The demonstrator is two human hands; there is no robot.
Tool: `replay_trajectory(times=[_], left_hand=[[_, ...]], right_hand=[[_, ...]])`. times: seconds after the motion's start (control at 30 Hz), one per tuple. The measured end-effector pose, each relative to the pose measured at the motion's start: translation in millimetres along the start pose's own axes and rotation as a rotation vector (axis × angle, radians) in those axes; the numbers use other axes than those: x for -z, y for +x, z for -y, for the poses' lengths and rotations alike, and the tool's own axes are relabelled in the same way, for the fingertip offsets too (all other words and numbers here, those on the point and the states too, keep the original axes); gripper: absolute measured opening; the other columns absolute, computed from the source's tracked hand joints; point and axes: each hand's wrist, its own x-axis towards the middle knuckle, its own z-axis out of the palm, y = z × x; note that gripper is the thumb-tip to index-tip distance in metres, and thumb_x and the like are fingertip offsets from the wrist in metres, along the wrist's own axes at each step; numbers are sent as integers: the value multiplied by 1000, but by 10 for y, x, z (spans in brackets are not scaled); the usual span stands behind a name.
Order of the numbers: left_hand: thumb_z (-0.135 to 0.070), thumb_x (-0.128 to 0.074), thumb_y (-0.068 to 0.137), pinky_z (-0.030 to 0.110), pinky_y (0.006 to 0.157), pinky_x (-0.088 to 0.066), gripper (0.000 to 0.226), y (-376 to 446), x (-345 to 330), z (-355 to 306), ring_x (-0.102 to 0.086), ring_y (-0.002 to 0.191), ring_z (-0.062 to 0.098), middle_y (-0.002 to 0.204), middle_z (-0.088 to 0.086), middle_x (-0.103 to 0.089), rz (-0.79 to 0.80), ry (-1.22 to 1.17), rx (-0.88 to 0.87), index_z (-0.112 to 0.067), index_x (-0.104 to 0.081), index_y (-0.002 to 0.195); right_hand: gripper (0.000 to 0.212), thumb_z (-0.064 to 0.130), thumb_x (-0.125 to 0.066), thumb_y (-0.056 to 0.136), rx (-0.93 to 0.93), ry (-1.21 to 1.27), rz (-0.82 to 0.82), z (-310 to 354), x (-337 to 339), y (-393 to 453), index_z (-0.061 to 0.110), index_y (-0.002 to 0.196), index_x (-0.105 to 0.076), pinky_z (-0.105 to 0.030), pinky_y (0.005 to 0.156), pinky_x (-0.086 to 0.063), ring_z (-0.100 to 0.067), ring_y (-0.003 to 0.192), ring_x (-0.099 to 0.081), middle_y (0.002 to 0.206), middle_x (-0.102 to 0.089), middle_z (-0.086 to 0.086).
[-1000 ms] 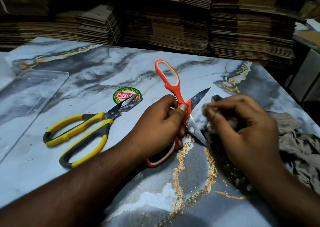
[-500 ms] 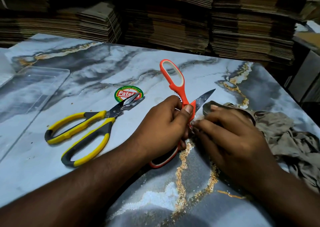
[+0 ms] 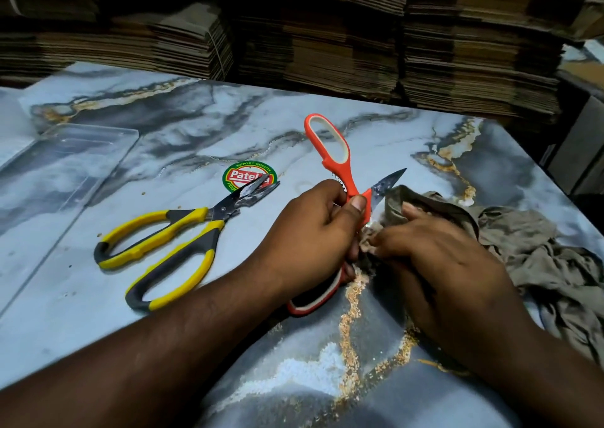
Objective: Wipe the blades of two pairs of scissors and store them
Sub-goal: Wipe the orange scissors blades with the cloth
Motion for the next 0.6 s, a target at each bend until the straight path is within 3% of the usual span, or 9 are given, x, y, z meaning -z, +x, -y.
replay_trajectory(times=[0.13, 0.27, 0.33, 0.47, 0.6], left_hand=[[-33, -50, 110, 52, 59, -61, 27, -11, 7, -20, -69, 51, 35, 60, 5, -67, -9, 11, 3, -13, -52, 91], [-30, -49, 111, 46, 56, -58, 27, -30, 12, -32, -68, 49, 34, 60, 6, -66, -1, 33, -16, -10, -50, 93], [-31, -49, 111, 50, 56, -58, 27, -21, -6, -58, -68, 50, 38, 60, 6, -65, -7, 22, -20, -10, -49, 93], [-31, -49, 111, 55, 59, -60, 28, -14, 10, -80, -70, 53, 41, 62, 8, -66, 12, 47, -4, -7, -51, 97], [-30, -49, 111, 57, 58, -59, 28, -32, -3, -64, -69, 50, 36, 60, 7, -66, -19, 24, -7, -9, -50, 93]], right_hand=[[16, -7, -63, 93, -42, -28, -55, -3, -57, 101, 1, 103, -73, -29, 123, -37, -25, 105, -65, 102, -75, -13], [9, -8, -66, 92, -42, -37, -15, 6, -7, -34, 0, 94, -70, -36, 121, -43, -30, 88, -68, 89, -71, -14], [10, -9, -66, 92, -53, -22, -27, -19, 19, -61, 1, 90, -69, -39, 120, -45, -32, 84, -69, 86, -70, -14], [15, -14, -66, 89, -128, -13, -105, -17, -78, 83, 1, 90, -68, -33, 121, -42, -31, 87, -69, 88, -73, -14], [11, -6, -65, 93, -88, -21, -66, -1, -11, -29, 0, 84, -67, -31, 121, -41, -35, 83, -71, 87, -73, -16]])
